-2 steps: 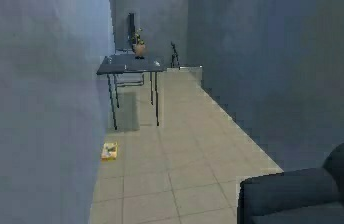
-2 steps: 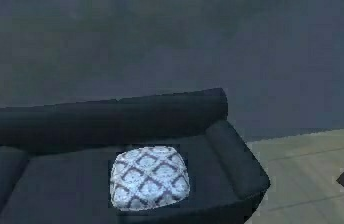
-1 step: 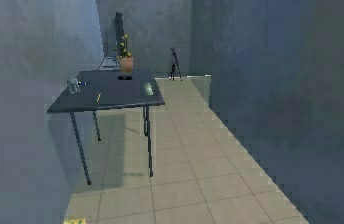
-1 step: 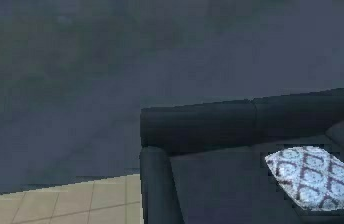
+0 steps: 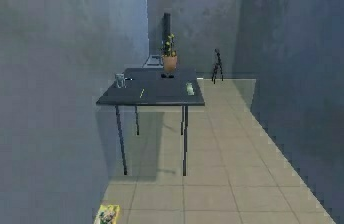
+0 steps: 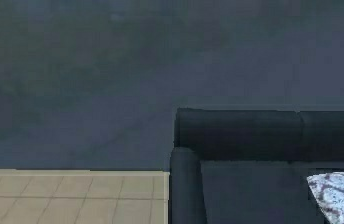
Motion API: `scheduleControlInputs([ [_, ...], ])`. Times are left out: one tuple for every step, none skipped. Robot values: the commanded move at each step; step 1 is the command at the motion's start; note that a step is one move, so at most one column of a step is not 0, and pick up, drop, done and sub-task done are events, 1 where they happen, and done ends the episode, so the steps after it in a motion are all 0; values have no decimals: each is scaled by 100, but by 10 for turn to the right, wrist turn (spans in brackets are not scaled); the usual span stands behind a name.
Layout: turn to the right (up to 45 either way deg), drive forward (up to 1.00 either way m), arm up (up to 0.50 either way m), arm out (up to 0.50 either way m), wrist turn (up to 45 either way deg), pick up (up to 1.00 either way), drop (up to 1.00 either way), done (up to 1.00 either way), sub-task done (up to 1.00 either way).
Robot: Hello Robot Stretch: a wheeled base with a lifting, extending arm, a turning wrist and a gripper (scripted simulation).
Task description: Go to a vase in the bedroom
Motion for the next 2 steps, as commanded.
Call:
scheduleControlInputs([
  [0, 20, 0, 0, 0, 0, 0, 0, 0],
  [360, 0, 0, 0, 0, 0, 0, 0, 0],
])
